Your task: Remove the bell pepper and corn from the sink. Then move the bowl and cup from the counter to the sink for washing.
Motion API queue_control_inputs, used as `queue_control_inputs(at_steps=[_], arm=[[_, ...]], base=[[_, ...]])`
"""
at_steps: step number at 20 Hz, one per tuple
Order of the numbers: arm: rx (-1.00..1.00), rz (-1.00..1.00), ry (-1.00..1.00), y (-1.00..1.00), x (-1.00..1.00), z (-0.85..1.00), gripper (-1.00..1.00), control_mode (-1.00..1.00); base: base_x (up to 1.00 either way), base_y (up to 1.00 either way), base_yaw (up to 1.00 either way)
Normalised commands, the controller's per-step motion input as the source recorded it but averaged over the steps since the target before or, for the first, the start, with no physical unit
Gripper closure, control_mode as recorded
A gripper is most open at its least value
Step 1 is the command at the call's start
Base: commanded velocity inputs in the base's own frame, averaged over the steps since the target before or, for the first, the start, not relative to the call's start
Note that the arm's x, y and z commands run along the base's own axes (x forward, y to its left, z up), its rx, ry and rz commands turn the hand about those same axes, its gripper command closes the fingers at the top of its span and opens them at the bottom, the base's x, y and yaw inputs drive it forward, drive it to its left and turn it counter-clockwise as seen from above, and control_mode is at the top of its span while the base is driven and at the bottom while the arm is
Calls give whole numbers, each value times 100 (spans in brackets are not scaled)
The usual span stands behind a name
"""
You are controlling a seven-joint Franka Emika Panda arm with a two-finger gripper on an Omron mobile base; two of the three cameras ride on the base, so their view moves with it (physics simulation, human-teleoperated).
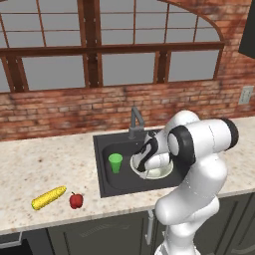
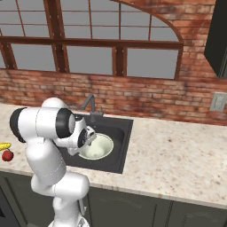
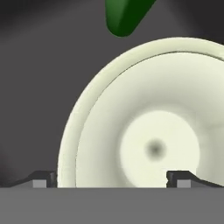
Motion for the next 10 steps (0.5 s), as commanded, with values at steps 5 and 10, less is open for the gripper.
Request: queue_control_inputs(at_steps=[5, 10], arm=[[1, -16, 0, -10, -10, 28, -100, -100], [2, -16, 0, -10, -11, 29, -100, -100]], base=[[0, 0, 0], [0, 0, 0]])
